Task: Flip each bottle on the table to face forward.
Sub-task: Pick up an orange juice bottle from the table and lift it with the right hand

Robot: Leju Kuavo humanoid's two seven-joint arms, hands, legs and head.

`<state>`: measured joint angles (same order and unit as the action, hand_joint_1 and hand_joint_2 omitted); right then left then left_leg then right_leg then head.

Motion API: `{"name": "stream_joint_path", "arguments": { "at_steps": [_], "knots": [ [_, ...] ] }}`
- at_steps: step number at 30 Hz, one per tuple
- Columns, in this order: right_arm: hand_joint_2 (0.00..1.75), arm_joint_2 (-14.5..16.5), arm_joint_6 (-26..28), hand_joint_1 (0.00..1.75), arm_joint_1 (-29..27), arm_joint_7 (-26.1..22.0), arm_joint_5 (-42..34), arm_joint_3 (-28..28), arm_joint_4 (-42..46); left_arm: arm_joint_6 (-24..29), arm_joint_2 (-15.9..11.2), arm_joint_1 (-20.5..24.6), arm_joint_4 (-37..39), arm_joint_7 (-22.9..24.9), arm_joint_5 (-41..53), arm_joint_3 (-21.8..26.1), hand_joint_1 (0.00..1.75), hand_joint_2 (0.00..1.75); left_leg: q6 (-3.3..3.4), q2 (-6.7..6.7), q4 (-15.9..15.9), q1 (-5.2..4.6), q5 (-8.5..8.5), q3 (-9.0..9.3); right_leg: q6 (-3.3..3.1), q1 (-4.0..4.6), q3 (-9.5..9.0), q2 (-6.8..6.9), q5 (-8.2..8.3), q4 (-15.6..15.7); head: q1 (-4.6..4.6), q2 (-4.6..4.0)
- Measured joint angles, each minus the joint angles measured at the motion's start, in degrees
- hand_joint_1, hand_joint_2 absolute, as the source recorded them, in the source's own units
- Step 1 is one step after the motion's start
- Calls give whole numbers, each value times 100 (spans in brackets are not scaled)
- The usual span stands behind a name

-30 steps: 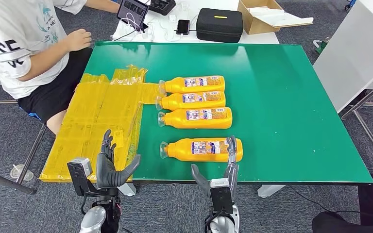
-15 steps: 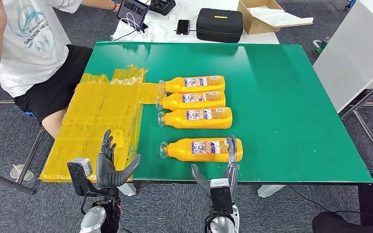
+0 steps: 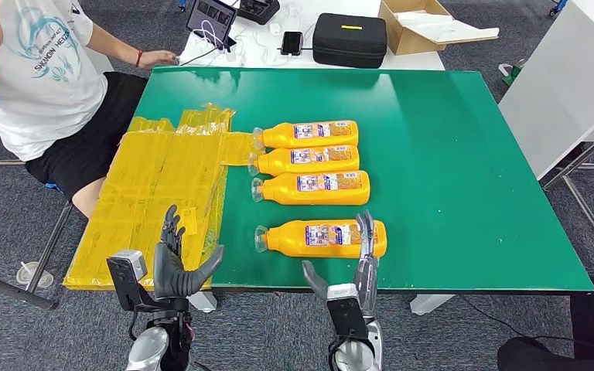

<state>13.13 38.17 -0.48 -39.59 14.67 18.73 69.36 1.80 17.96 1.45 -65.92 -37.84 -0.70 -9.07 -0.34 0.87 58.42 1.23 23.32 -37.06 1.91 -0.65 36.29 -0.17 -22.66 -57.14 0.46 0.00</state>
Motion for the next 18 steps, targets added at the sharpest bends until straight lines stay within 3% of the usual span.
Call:
{"name": "stream_joint_path", "arguments": {
  "at_steps": [12, 18],
  "knots": [
    [175, -480, -1305, 0, 766, 1950, 1527, -557, 215, -3, -2, 115, 0, -5, 16, 84, 0, 175, 1, 0, 1, -1, -3, 1, 2, -1, -2, 0, 4, 0, 2, 1],
    [175, -942, -2569, 0, 1291, 2799, 1826, -537, -38, -96, -2, 145, 26, -39, 116, 151, 0, 175, 1, 0, 1, 0, -4, 0, 2, 0, -2, 0, 4, 0, 1, 1]
  ]
}}
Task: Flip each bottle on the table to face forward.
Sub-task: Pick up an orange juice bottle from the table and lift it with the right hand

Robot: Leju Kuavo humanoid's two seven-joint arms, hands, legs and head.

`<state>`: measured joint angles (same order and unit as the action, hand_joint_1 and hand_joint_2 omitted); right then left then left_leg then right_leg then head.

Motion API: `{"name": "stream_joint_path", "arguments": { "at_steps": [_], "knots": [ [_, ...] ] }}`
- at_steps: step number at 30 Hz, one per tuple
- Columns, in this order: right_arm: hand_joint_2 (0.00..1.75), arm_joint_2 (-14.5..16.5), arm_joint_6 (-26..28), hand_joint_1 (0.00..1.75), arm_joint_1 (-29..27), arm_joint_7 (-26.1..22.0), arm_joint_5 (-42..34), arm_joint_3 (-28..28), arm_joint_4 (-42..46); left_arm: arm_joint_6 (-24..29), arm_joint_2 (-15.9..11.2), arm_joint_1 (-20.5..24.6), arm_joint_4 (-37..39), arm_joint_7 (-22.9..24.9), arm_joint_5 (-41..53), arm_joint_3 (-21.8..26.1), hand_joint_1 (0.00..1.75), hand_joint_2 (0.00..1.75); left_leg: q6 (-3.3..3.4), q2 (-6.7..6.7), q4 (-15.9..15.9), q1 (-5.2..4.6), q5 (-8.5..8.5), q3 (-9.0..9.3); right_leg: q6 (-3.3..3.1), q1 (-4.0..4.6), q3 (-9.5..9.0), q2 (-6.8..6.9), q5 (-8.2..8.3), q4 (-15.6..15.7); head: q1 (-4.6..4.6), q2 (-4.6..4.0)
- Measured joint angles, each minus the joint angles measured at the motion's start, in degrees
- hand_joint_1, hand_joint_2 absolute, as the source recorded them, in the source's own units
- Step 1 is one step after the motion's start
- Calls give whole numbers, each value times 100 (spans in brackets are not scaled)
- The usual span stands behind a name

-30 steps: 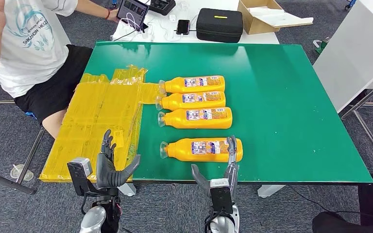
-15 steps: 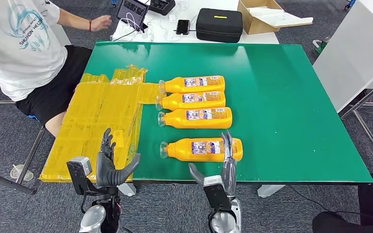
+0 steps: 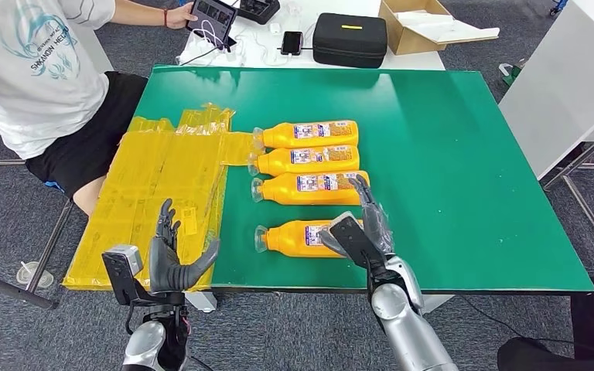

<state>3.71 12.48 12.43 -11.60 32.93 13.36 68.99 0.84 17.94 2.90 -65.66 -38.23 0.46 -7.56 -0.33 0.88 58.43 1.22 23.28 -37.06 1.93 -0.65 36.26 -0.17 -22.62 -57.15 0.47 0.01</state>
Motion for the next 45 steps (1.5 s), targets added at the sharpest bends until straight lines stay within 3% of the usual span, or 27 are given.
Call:
{"name": "stream_joint_path", "arguments": {
  "at_steps": [8, 12, 28, 45],
  "knots": [
    [175, -305, -890, 0, 367, 190, -57, 253, -501, -100, 1, 86, 119, -51, 83, 96, 0, 175, 0, 0, 0, 0, 1, -1, 0, 1, 2, 0, 0, 0, 1, -1],
    [175, -452, -1408, 0, 610, 66, -276, 528, -820, -151, -2, 186, 234, -65, 101, 119, 0, 175, 1, 0, 0, 0, -1, 0, 0, 0, 0, 0, 0, 0, 0, -1],
    [175, -852, -1877, 0, 1023, -83, -681, 1108, -1129, -163, -2, 342, 517, -89, 156, 194, 0, 175, 2, 0, 1, 0, -2, 1, 2, 0, -1, 0, 1, 0, 1, -1],
    [175, -1654, -2527, 0, 1788, 554, -521, 2219, -1430, -119, -32, 505, 792, -77, 178, 227, 0, 175, 6, 2, 2, 0, -6, 3, 7, 0, -4, 2, 6, 0, 1, 0]
  ]
}}
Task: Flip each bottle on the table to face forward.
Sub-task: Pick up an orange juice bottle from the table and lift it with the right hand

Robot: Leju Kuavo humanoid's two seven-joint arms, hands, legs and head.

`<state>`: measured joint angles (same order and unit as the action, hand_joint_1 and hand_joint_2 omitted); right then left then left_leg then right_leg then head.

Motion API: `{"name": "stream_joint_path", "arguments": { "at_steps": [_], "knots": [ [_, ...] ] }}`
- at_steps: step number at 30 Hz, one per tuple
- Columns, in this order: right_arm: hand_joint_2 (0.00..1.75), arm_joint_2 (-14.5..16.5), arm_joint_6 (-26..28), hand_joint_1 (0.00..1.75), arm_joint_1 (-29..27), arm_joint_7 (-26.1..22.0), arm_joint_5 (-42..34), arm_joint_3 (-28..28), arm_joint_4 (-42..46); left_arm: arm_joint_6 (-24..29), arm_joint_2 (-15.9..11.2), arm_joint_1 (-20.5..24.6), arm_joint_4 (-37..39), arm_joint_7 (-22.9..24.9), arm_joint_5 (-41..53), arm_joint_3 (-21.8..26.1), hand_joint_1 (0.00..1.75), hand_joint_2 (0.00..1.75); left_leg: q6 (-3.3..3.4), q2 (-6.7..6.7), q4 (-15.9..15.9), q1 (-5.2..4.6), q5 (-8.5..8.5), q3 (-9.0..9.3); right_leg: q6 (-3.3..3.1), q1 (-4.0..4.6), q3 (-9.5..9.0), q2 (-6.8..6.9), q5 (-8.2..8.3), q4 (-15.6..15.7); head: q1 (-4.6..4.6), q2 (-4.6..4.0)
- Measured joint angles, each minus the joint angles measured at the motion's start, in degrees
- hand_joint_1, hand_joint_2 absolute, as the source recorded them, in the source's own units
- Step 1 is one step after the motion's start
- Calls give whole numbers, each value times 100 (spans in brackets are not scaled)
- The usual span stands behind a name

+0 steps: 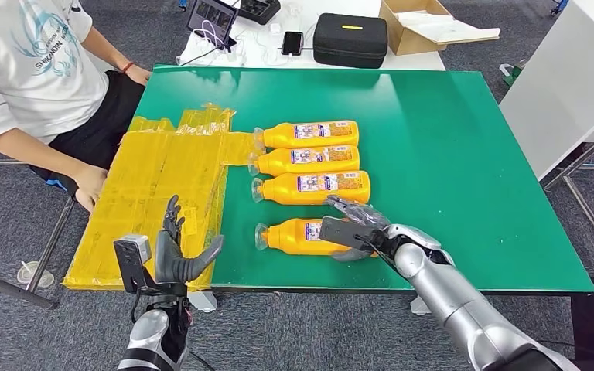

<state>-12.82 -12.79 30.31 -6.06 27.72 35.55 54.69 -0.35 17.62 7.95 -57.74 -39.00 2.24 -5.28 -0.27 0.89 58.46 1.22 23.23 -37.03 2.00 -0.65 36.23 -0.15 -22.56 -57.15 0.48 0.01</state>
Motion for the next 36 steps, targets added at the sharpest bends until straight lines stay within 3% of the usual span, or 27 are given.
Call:
{"name": "stream_joint_path", "arguments": {
  "at_steps": [11, 13, 15, 17, 21, 32, 36],
  "knots": [
    [175, -129, -108, 4, 374, 185, 90, 766, -367, 2, 1, 79, 169, 84, -107, 32, 0, 175, 0, -2, 0, 0, 1, 16, 0, 0, -15, -1, 0, 0, 0, -1],
    [175, -114, -120, 46, 451, 186, 88, 898, -477, 1, 2, 107, 204, 92, -114, 31, 0, 175, 0, -2, 0, 0, 1, 24, 0, 0, -21, -1, 0, 0, 0, -1],
    [175, -87, -132, 111, 534, 178, 82, 1034, -604, -1, 3, 136, 245, 105, -125, 30, 0, 175, 0, -2, 0, 0, 1, 35, 0, 0, -31, -2, 0, 1, 0, -1],
    [175, -58, -142, 141, 606, 154, 67, 1149, -712, -2, 4, 157, 282, 114, -143, 29, 0, 175, -1, -3, 0, 0, 2, 45, 0, 1, -39, -3, -1, 1, 0, -1],
    [175, -20, -155, 175, 706, 102, 22, 1306, -867, -2, 4, 196, 351, 116, -174, 28, 0, 175, -1, -5, 0, 0, 2, 54, 0, 1, -48, -3, -1, 1, 0, -1],
    [175, -190, -167, 175, 672, -218, -608, 1418, -776, -2, 4, 237, 466, 107, -224, 23, 0, 175, 0, -3, 0, 0, 2, 64, 0, 0, -56, -2, -1, 2, -1, 0],
    [175, -289, 470, 175, 230, -445, -936, 1124, -298, 0, 3, 223, 466, 65, -270, 23, 0, 175, 0, -1, -1, 0, 4, 55, 0, 1, -56, -2, -2, 1, -1, -1]
  ]
}}
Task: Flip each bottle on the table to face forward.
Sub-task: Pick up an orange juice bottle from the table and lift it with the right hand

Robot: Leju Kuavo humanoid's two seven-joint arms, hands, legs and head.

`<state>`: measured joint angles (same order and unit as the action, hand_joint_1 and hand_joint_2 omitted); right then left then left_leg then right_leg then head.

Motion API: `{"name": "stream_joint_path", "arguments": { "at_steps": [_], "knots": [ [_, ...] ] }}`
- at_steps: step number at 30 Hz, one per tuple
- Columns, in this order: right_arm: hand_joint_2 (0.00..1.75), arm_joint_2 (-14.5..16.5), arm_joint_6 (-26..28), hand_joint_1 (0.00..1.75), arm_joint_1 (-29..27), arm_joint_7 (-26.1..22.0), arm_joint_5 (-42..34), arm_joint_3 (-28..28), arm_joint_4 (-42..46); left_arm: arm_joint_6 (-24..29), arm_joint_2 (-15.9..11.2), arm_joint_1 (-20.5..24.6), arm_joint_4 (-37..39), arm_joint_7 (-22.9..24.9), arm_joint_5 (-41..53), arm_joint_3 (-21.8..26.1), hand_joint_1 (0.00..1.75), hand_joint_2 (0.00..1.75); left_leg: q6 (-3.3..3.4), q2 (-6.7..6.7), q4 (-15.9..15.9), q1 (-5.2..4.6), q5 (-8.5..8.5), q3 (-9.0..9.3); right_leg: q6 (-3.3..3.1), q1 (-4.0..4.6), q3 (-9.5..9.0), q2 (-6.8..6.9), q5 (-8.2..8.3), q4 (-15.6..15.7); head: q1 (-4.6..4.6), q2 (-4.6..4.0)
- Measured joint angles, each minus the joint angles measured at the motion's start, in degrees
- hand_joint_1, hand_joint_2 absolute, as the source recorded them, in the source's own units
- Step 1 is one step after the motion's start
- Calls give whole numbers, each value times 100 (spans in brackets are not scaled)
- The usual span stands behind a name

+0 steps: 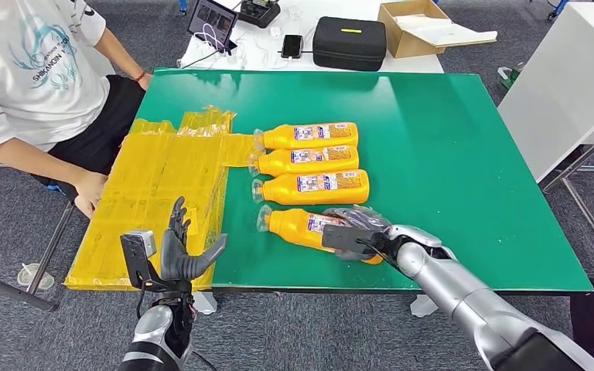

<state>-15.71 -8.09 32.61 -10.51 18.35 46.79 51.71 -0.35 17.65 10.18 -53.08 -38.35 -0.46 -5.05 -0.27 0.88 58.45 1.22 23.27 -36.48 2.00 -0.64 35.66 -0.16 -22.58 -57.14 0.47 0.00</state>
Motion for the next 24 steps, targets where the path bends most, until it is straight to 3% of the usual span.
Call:
{"name": "stream_joint_path", "arguments": {
  "at_steps": [4, 9, 11, 14, 18, 24],
  "knots": [
    [175, 271, 1217, 175, -809, -369, 382, -742, 675, 19, 1, -124, -162, -46, -58, 2, 0, 175, -2, -3, -1, 1, 3, -22, -1, 1, 23, -3, 1, -1, 3, 0],
    [175, 1031, 3867, 175, -1560, -872, 2005, -1763, 1587, -117, 1, -323, -585, 53, -302, -15, 0, 175, -5, -2, -1, 8, -1, -43, -2, 7, 48, -2, -1, -3, 3, 0],
    [175, 1301, 4393, 175, -1721, -1036, 2203, -2083, 1852, -213, 1, -349, -748, 107, -423, -58, 0, 175, -5, -2, -2, 8, 0, -43, -3, 7, 49, -2, -2, -3, 3, 0],
    [175, 1600, 4698, 175, -1928, -1386, 2197, -2468, 2080, -419, 0, -355, -990, 199, -654, -152, 0, 175, -5, 1, -2, 5, -1, -47, -4, 4, 49, 0, -3, -3, 0, 0],
    [175, 1905, 4719, 175, -2168, -1901, 1931, -2886, 2198, -790, -7, -385, -1326, 280, -932, -295, 0, 175, -3, 0, -2, -1, 0, -50, -1, -2, 49, 0, -1, -2, 1, 0],
    [175, 2215, 3964, 175, -2293, -2463, 1202, -3070, 1946, -1305, -32, -416, -1743, 367, -1229, -584, 0, 175, -4, 0, -2, 1, 0, -48, -2, 0, 51, -1, -1, -2, 1, 1]
  ]
}}
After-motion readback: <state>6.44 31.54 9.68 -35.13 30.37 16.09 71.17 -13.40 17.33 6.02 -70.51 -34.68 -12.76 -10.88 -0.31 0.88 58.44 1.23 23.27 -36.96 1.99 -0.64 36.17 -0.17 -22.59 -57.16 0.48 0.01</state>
